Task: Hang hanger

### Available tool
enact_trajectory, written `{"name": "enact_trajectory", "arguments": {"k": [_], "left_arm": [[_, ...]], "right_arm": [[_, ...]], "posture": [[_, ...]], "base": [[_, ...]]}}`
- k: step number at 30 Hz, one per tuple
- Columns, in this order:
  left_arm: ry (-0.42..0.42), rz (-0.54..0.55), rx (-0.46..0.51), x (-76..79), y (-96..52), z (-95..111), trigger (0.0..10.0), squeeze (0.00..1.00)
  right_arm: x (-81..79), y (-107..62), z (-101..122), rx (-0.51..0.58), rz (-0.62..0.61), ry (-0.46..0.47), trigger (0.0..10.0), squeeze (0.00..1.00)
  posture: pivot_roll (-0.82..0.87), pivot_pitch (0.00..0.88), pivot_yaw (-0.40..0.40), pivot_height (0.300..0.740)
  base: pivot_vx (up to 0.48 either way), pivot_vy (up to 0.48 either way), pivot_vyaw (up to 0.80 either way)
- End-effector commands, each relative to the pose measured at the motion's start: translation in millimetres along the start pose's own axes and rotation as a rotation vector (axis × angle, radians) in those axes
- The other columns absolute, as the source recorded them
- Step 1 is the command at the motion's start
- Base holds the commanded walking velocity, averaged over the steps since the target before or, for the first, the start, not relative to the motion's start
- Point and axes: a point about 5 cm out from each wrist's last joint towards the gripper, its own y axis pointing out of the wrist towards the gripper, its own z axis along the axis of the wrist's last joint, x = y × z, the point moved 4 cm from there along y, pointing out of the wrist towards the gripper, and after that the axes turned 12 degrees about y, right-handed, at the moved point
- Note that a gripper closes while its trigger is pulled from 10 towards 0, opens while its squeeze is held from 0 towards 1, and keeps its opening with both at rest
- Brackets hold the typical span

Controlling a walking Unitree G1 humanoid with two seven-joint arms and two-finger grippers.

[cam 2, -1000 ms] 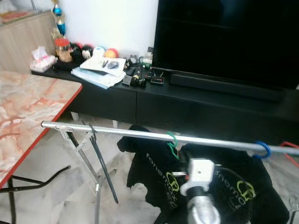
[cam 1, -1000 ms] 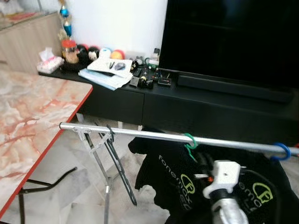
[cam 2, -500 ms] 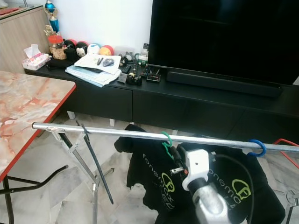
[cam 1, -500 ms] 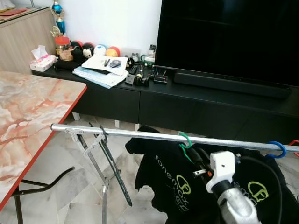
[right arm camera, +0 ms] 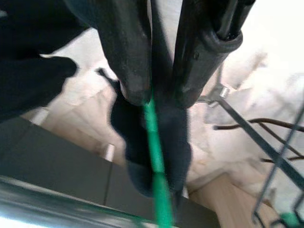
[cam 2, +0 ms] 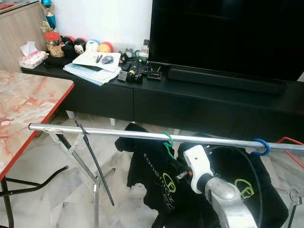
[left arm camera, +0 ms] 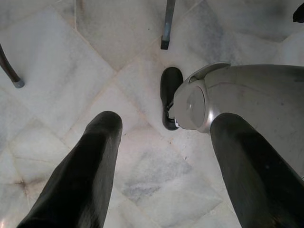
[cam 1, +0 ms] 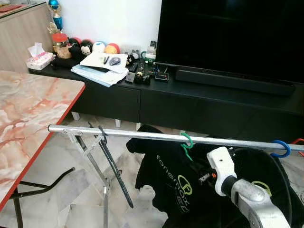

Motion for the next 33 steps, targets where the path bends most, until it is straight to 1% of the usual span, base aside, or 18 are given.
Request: {"name": "enact_trajectory", "arguments": {"k": [1, 4, 9, 10, 11, 14, 18, 23, 25, 30, 33], "left_arm": [[-0.010, -0.006, -0.025, -0.3, -1.5, -7.0, 10.0, 0.00], [-0.013, -0.005, -0.024, -0.6, -1.5, -6.9, 10.0, 0.00], [-0.013, -0.005, -0.024, -0.5, -1.5, -7.0, 10.0, 0.00], [-0.014, -0.007, -0.023, -0.3, -1.5, -7.0, 10.0, 0.00], [-0.015, -0.007, -0.023, -0.3, -1.5, -7.0, 10.0, 0.00], [-0.015, -0.009, -0.022, -0.1, -1.5, -6.9, 10.0, 0.00], [-0.015, -0.011, -0.022, 0.3, -1.4, -6.7, 10.0, 0.00], [-0.016, -0.011, -0.021, 0.8, -1.2, -6.3, 10.0, 0.00], [-0.018, -0.011, -0.020, 1.0, -1.2, -6.1, 10.0, 0.00], [-0.019, -0.012, -0.019, 1.4, -1.1, -6.0, 10.0, 0.00], [-0.019, -0.013, -0.019, 1.6, -1.0, -6.0, 10.0, 0.00]], "right_arm": [[-3.4, 1.4, 6.1, 0.023, 0.014, 0.010, 10.0, 0.00], [-5.1, 3.9, 16.8, 0.078, 0.010, 0.037, 10.0, 0.00], [-6.0, 4.4, 25.4, 0.107, 0.013, 0.032, 10.0, 0.00], [-5.5, 4.8, 32.3, 0.135, 0.005, 0.025, 10.0, 0.00], [-5.4, 4.9, 33.9, 0.142, 0.003, 0.023, 10.0, 0.00], [0.6, 6.7, 37.3, 0.152, -0.053, 0.002, 10.0, 0.00], [0.9, 11.2, 33.1, 0.139, -0.094, -0.040, 10.0, 0.00], [-4.5, 17.8, 22.6, 0.107, -0.098, -0.030, 10.0, 0.00], [-6.4, 20.8, 16.4, 0.078, -0.101, -0.043, 10.0, 0.00], [-5.2, 23.6, 11.0, 0.062, -0.122, -0.057, 10.0, 0.00], [-3.2, 25.5, 8.3, 0.048, -0.144, -0.099, 10.0, 0.00]], "posture": [[0.09, 0.122, -0.051, 0.740], [0.09, 0.124, -0.050, 0.740], [0.09, 0.126, -0.049, 0.740], [0.09, 0.126, -0.050, 0.740], [0.09, 0.126, -0.050, 0.740], [0.09, 0.126, -0.051, 0.740], [0.09, 0.127, -0.051, 0.740], [0.10, 0.128, -0.052, 0.740], [0.10, 0.129, -0.053, 0.740], [0.10, 0.130, -0.053, 0.740], [0.10, 0.131, -0.054, 0.740]], "base": [[0.000, 0.000, 0.00], [0.000, 0.000, 0.00], [0.000, 0.000, 0.00], [0.000, 0.000, 0.00], [0.000, 0.000, 0.00], [0.000, 0.000, 0.00], [0.000, 0.000, 0.00], [0.000, 0.000, 0.00], [0.000, 0.000, 0.00], [0.000, 0.000, 0.00], [0.000, 0.000, 0.00]]}}
